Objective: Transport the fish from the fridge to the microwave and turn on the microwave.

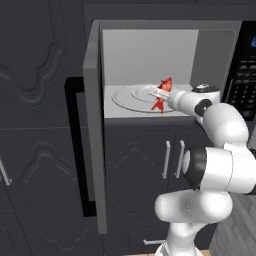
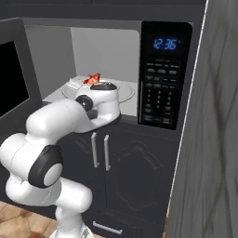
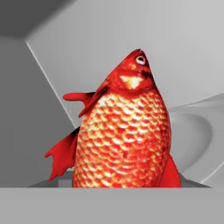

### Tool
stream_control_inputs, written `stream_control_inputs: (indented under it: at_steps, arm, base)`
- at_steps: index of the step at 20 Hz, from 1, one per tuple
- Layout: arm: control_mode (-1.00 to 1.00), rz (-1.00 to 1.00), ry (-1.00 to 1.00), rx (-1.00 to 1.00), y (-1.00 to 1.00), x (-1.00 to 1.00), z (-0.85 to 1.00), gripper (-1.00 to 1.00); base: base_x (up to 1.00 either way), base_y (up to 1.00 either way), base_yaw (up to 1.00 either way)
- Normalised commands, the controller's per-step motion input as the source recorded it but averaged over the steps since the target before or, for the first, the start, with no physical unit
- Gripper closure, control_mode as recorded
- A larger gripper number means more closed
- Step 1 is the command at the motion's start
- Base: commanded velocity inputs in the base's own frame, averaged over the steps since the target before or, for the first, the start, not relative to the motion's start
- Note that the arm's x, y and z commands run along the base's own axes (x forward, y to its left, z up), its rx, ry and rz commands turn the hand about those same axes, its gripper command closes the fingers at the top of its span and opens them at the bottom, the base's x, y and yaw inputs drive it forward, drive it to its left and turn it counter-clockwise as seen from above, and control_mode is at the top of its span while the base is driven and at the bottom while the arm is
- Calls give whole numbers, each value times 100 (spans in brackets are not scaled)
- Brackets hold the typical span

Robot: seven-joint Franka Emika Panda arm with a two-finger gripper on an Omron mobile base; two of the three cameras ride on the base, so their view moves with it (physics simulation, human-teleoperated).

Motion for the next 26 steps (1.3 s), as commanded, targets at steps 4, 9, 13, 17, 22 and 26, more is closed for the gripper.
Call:
stream_control_inputs:
  at_steps: [4, 9, 13, 17, 22, 26]
  arm:
    - [-100, -4, 38, 0, 0, 0, 100, 100]
    - [-100, -5, 37, 0, 2, 0, 100, 100]
    - [-100, -8, 31, 0, 0, 0, 100, 100]
    - [-100, -13, 30, 0, 4, 5, 100, 100]
    - [-100, -18, 35, 0, 15, 22, 100, 100]
    - [-100, -22, 41, 0, 9, 39, 100, 100]
  base:
    - [0, 0, 0]
    - [0, 0, 0]
    - [0, 0, 0]
    - [0, 0, 0]
    - [0, 0, 0]
    - [0, 0, 0]
